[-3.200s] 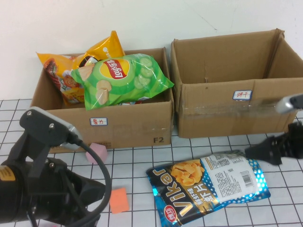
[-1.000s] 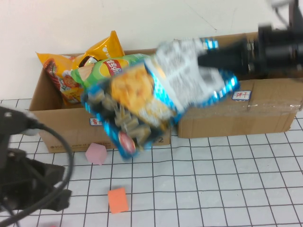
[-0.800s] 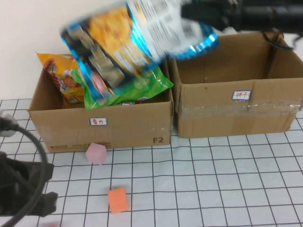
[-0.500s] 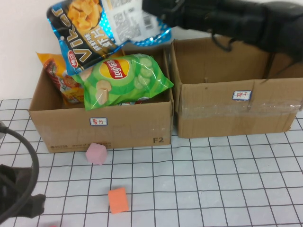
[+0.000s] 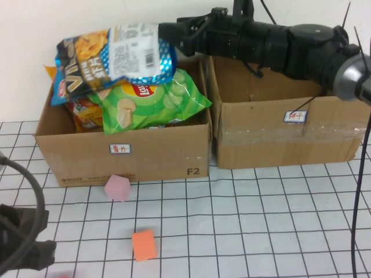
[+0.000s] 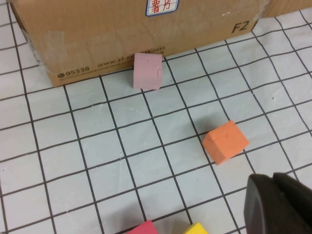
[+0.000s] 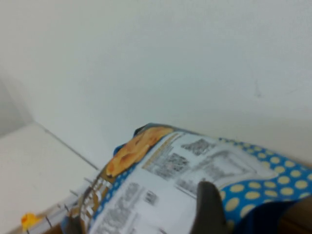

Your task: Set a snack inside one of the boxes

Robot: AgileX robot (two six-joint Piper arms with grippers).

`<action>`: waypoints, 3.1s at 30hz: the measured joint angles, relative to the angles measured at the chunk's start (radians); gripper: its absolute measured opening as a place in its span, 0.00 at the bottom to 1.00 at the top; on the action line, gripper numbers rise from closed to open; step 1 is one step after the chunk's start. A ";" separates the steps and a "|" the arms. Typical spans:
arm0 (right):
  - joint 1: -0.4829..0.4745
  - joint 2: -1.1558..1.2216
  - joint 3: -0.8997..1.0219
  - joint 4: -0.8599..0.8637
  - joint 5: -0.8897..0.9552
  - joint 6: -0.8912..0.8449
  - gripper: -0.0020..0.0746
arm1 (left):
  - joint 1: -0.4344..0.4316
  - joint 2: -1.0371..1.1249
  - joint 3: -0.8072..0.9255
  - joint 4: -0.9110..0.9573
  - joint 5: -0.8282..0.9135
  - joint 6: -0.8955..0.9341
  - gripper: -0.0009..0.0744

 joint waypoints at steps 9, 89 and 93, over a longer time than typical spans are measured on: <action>0.000 -0.053 -0.002 -0.126 0.042 0.000 0.63 | 0.000 -0.002 0.000 -0.012 0.012 0.000 0.01; -0.035 -1.864 1.676 -1.353 0.042 0.726 0.03 | 0.000 -0.609 0.461 0.131 -0.370 -0.003 0.01; -0.035 -1.864 1.676 -1.353 0.044 0.726 0.03 | 0.000 -0.609 0.461 0.131 -0.370 -0.003 0.01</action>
